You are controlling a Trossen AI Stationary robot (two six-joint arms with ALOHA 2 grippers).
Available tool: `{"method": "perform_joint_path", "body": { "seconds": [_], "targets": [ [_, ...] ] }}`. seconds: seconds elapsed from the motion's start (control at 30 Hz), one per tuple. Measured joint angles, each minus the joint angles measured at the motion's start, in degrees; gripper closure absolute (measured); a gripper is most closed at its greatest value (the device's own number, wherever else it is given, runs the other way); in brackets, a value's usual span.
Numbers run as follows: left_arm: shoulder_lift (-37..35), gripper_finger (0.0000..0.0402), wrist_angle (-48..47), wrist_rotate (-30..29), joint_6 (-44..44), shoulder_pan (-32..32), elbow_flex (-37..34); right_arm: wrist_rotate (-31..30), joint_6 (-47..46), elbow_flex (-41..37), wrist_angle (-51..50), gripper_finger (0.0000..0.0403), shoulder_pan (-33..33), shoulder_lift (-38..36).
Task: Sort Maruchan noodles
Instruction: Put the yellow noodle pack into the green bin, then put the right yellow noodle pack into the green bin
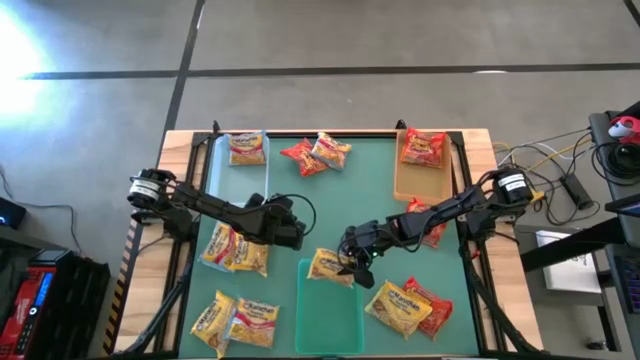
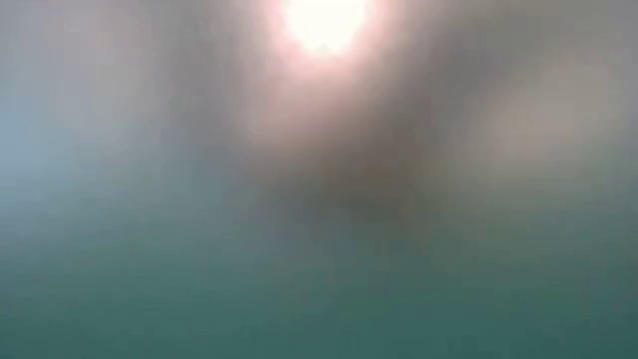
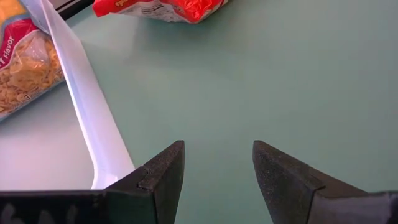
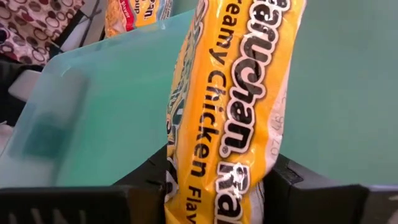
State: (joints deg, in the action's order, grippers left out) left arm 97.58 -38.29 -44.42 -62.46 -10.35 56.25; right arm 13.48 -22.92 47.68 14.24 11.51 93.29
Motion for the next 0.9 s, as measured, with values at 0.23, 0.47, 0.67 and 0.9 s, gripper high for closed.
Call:
{"method": "perform_joint_path", "body": {
  "seconds": [0.23, 0.47, 0.67, 0.9],
  "targets": [
    [0.0, 0.0228, 0.3, 0.0, 0.3, -0.1, 0.0, 0.0, 1.3, 1.7, -1.1, 0.0218, 0.0, -1.0],
    [0.0, 0.0228, 0.8, 0.2, 1.1, -0.2, 0.0, -0.1, 5.0, 7.6, -10.4, 0.0205, -0.2, -2.2],
    [0.0, 0.0228, 1.4, 3.4, 5.0, -0.2, 0.8, -0.2, 11.4, 17.5, -26.6, 0.0212, -0.2, -2.3],
    [0.0, 0.0228, 2.1, 4.6, 9.7, -0.2, 2.8, -1.5, 14.5, 27.9, -51.2, 0.0220, -0.2, -2.8]
  ]
}}
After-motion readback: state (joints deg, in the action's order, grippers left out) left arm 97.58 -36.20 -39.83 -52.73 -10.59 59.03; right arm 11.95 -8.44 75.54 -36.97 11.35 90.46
